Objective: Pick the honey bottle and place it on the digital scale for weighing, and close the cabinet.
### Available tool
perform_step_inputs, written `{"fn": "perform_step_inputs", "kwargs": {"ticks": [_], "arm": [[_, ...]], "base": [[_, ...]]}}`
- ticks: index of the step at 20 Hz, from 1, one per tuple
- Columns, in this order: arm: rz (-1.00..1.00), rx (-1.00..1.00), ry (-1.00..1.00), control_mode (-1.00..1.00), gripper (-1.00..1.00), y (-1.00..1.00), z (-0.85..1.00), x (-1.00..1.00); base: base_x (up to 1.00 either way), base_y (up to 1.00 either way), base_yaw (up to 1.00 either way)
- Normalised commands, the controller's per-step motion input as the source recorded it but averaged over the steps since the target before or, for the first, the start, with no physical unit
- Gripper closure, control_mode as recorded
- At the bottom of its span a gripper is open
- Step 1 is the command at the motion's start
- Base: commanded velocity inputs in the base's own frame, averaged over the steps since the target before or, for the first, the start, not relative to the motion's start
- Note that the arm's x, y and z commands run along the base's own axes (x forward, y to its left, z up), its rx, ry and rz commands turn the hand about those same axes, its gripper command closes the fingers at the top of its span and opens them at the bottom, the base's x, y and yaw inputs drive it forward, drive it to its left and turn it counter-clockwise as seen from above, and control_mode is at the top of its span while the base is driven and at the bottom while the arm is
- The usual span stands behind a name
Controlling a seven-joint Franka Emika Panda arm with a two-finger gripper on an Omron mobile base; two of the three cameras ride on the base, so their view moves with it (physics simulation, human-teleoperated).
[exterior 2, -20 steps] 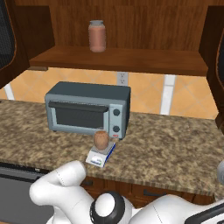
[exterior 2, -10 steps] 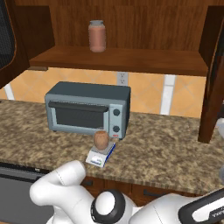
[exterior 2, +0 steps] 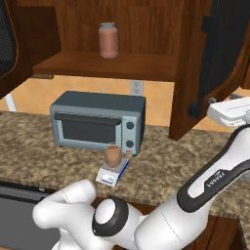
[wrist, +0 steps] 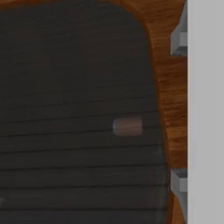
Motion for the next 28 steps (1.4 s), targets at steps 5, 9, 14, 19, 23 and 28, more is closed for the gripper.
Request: {"fn": "perform_step_inputs", "kwargs": {"ticks": [5,9,14,19,23,28], "arm": [[-0.2,-0.12,-0.04,-1.0,-1.0,0.92,-0.36,0.69],[0.1,0.14,-0.44,-1.0,-1.0,0.18,-0.37,0.98],[0.08,0.1,-0.12,-1.0,-1.0,0.0,0.04,1.0],[0.02,0.02,0.0,-1.0,-1.0,0.03,0.02,1.0],[0.0,0.0,0.0,-1.0,-1.0,0.19,-0.03,1.0],[0.0,0.0,-0.01,-1.0,-1.0,0.52,-0.21,1.0]], "base": [[0.0,0.0,0.0],[0.0,0.0,0.0],[0.0,0.0,0.0],[0.0,0.0,0.0],[0.0,0.0,0.0],[0.0,0.0,0.0]]}}
